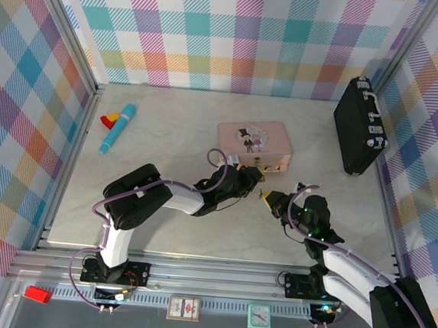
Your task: Unlock a padlock with a key
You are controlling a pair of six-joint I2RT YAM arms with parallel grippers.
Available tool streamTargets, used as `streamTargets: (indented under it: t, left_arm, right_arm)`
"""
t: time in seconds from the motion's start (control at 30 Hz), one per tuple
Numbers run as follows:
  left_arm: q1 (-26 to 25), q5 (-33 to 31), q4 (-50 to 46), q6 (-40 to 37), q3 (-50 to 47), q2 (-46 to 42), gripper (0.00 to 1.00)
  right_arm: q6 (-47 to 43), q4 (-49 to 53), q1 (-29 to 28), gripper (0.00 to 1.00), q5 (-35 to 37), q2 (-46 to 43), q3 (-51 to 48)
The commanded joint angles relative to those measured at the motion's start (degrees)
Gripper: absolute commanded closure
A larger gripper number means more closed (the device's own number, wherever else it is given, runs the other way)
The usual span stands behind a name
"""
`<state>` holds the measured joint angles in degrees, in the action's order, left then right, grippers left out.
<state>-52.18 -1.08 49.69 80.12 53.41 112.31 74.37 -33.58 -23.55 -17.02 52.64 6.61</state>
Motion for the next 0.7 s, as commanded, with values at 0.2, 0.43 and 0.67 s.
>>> streamTargets:
  t: [0.2, 0.43, 0.67]
  left_arm:
    - [0.1, 1.4, 12.4, -0.3, -1.2, -0.8, 1.00]
    - [0.1, 1.4, 14.1, -0.5, -1.6, -0.4, 1.00]
    - [-0.1, 1.4, 14.8, -0.3, -1.7, 0.1, 1.00]
  right_arm:
    - [4.8, -9.7, 0.6, 1.00, 2.0, 6.0, 0.9]
    - [6.1, -13.9, 1.1, 1.00, 0.8, 9.5, 1.6]
    - [6.7, -14.1, 1.1, 1.00, 0.6, 9.0, 1.5]
